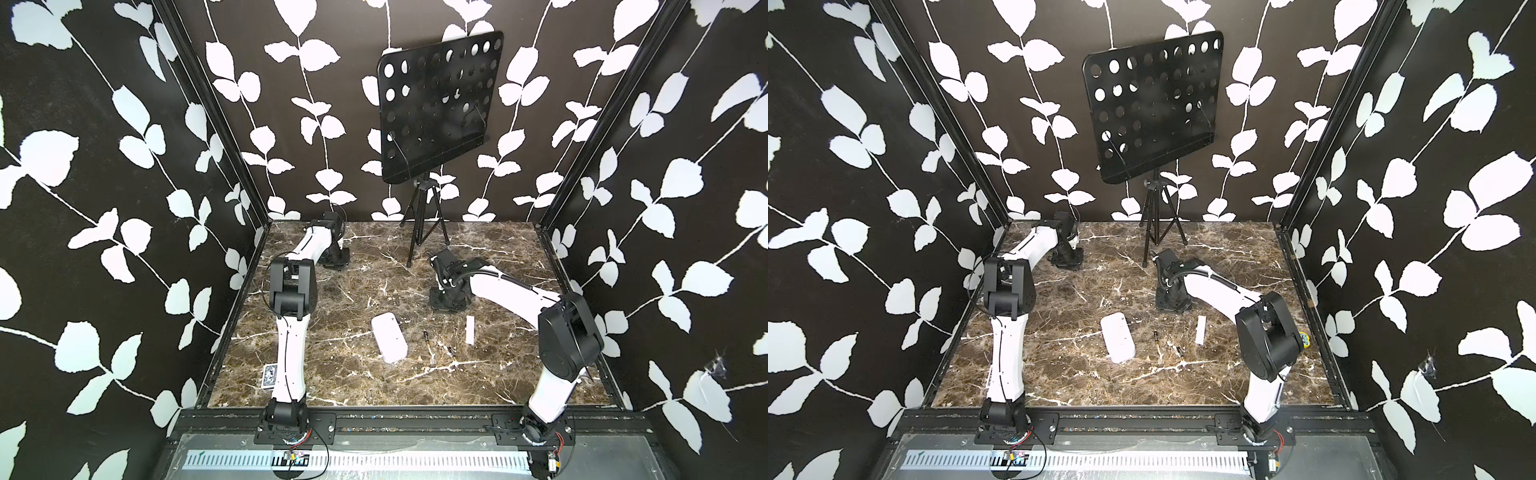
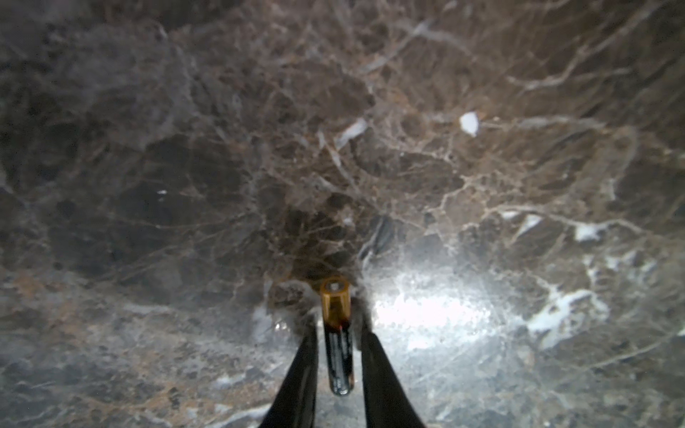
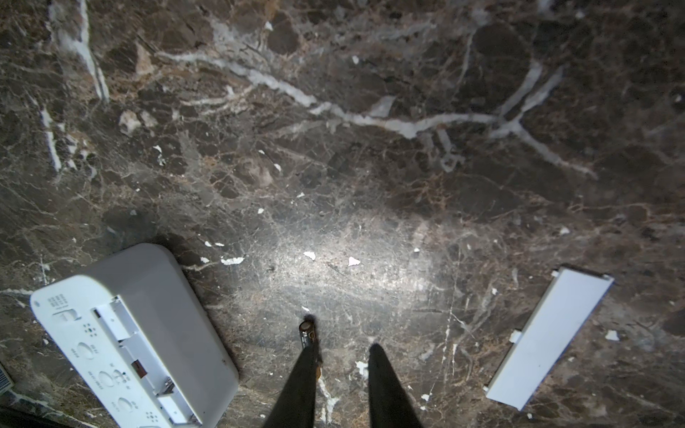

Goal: Insert the battery into the alarm
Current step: Pick up the battery at the center of the board.

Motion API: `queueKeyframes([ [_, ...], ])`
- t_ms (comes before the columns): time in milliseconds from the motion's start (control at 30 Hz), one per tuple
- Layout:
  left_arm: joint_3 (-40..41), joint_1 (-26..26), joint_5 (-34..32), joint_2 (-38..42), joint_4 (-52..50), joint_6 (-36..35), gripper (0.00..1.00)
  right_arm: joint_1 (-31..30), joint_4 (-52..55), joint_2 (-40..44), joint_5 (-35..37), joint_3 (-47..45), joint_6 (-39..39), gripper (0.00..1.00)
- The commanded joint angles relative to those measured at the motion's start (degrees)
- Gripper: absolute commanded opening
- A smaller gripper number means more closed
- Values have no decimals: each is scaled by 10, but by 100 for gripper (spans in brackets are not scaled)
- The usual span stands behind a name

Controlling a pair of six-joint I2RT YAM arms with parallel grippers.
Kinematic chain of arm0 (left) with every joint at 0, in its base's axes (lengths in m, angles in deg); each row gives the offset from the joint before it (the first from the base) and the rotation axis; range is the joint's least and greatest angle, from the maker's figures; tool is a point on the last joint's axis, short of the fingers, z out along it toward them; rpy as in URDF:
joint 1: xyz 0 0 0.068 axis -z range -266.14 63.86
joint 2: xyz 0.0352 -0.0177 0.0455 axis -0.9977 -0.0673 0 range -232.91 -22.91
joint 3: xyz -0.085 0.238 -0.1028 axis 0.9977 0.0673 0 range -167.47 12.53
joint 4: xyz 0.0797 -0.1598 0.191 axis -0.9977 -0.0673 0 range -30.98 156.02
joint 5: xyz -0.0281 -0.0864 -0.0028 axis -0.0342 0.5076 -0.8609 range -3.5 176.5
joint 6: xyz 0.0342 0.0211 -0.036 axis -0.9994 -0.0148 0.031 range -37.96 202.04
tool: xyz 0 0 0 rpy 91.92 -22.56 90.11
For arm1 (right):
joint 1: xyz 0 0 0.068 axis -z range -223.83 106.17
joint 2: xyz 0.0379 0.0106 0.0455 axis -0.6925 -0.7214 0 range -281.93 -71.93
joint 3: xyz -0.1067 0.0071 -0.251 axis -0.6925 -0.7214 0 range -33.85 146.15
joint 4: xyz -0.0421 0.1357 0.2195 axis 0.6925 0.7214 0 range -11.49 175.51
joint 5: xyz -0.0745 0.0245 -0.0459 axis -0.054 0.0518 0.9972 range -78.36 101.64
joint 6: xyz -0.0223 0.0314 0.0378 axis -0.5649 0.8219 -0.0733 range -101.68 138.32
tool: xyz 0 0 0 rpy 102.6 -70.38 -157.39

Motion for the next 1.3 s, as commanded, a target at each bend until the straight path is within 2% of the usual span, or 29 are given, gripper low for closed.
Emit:
queueKeyframes([
  [0, -1, 1, 5, -15, -19, -7, 14, 3, 20, 14, 12, -4, -7, 24],
  [67, -1, 2, 8, -17, -23, -11, 9, 3, 21, 16, 13, -2, -7, 24],
  [133, -1, 1, 12, -17, -27, -18, 1, 2, 21, 18, 13, -3, -7, 24],
  [267, -5, 2, 20, 2, -38, -36, 0, 6, 20, 32, 12, 9, -10, 24],
  [367, 17, 11, 43, 63, -18, -62, 0, 11, 2, 57, -1, 17, -14, 24],
  [433, 68, 28, 51, 135, 33, -95, 0, 17, -19, 80, -20, 17, -13, 25],
  [567, 235, 103, 51, 330, 203, -220, 0, 28, -85, 145, -87, 2, -3, 27],
  [667, 383, 163, 51, 478, 384, -327, 0, 30, -130, 194, -135, -16, 14, 29],
  [800, 539, 215, 128, 624, 598, -453, 0, 32, -142, 256, -180, -42, 45, 30],
  [867, 564, 250, 138, 665, 614, -536, 0, 33, -138, 282, -201, -45, 63, 31],
  [967, 571, 308, 93, 701, 598, -662, 0, 32, -142, 314, -247, -47, 104, 32],
  [1033, 581, 340, 71, 717, 598, -722, 0, 33, -144, 332, -263, -45, 142, 42],
  [1167, 598, 364, 57, 735, 592, -791, 0, 32, -145, 343, -290, -34, 259, 46],
  [1267, 611, 369, 55, 743, 598, -827, 0, 30, -166, 352, -290, -38, 338, 44],
])
